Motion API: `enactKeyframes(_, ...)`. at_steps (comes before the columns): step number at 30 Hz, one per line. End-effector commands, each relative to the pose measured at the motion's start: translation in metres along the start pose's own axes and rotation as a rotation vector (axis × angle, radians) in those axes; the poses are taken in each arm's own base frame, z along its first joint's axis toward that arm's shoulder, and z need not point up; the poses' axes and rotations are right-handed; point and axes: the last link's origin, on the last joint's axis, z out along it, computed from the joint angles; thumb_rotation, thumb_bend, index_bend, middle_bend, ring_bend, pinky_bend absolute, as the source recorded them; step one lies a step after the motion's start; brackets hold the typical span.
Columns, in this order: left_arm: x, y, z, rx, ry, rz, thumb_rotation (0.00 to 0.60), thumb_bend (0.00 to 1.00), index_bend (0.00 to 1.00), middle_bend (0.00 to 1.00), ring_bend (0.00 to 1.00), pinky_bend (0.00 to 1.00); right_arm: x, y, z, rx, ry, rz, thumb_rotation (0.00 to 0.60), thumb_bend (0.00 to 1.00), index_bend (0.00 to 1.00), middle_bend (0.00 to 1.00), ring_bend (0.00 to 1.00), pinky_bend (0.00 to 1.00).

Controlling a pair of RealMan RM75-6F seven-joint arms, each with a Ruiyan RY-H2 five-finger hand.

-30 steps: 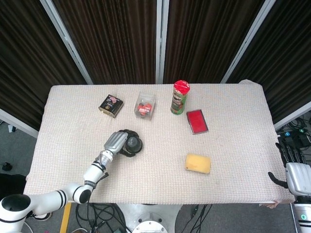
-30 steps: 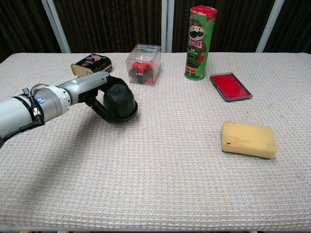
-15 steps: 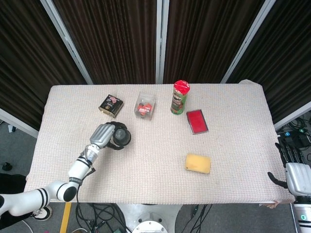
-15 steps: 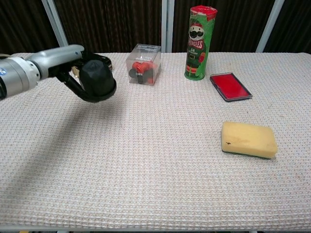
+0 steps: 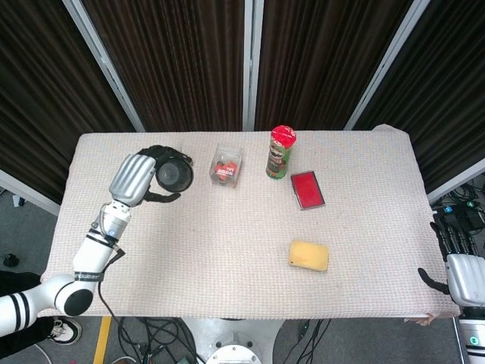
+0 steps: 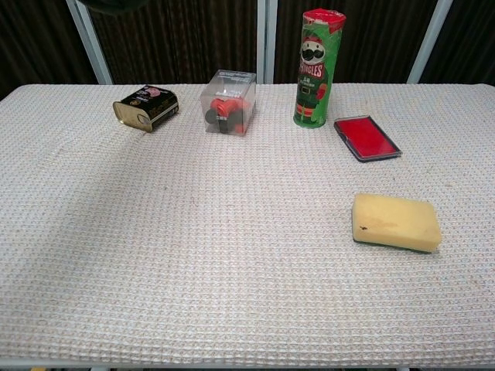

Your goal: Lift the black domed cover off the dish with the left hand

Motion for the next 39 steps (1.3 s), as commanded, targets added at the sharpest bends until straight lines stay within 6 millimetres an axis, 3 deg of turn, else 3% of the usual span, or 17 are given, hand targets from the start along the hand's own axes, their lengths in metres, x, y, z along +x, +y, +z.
enactKeyframes(1, -0.078, -0.06, -0.018, 0.221, -0.349, -0.085, 0.6, 0.21, 0.45, 0.48, 0.27, 0.34, -0.003, 0.0, 0.0, -0.001, -0.014, -0.001, 0.6, 0.13, 0.0, 0.0, 0.0, 0.0)
enactKeyframes(3, -0.086, -0.071, -0.017, 0.252, -0.38, -0.085, 0.6, 0.21, 0.46, 0.48, 0.28, 0.34, -0.005, 0.001, 0.0, -0.002, -0.02, -0.001, 0.6, 0.13, 0.0, 0.0, 0.0, 0.0)
enactKeyframes(5, -0.075, -0.064, -0.01, 0.218, -0.323, -0.088, 0.6, 0.21, 0.46, 0.48, 0.28, 0.34, -0.005, 0.001, 0.001, -0.005, -0.02, 0.0, 0.6, 0.13, 0.0, 0.0, 0.0, 0.0)
enactKeyframes(9, -0.009, -0.009, 0.009, -0.013, -0.007, -0.1, 0.6, 0.21, 0.47, 0.48, 0.28, 0.34, -0.007, 0.002, 0.002, -0.006, -0.024, 0.001, 0.6, 0.13, 0.0, 0.0, 0.0, 0.0)
enactKeyframes(12, 0.033, 0.027, 0.009, -0.179, 0.246, -0.134, 0.6, 0.21, 0.46, 0.48, 0.28, 0.34, -0.01, 0.003, 0.001, -0.008, -0.034, 0.0, 0.6, 0.13, 0.0, 0.0, 0.0, 0.0)
enactKeyframes(14, 0.044, 0.038, 0.005, -0.236, 0.349, -0.155, 0.6, 0.21, 0.45, 0.48, 0.28, 0.34, -0.01, 0.003, 0.002, -0.007, -0.034, 0.0, 0.6, 0.13, 0.0, 0.0, 0.0, 0.0)
enactKeyframes(17, 0.026, 0.027, -0.001, -0.203, 0.273, -0.159, 0.6, 0.21, 0.45, 0.48, 0.28, 0.34, -0.009, 0.003, 0.002, -0.005, -0.031, 0.001, 0.6, 0.13, 0.0, 0.0, 0.0, 0.0)
enactKeyframes(22, -0.046, -0.041, -0.012, 0.101, -0.228, -0.127, 0.6, 0.21, 0.47, 0.48, 0.29, 0.35, -0.01, 0.003, 0.002, -0.007, -0.035, -0.003, 0.6, 0.13, 0.0, 0.0, 0.0, 0.0)
enactKeyframes(26, -0.083, -0.081, -0.021, 0.26, -0.457, -0.134, 0.6, 0.21, 0.47, 0.48, 0.31, 0.36, -0.01, 0.002, 0.002, -0.009, -0.031, -0.005, 0.6, 0.13, 0.0, 0.0, 0.0, 0.0)
enactKeyframes(39, -0.076, -0.082, -0.034, 0.252, -0.597, -0.09, 0.6, 0.21, 0.47, 0.48, 0.31, 0.36, -0.012, 0.004, 0.003, -0.011, -0.041, -0.003, 0.6, 0.13, 0.0, 0.0, 0.0, 0.0)
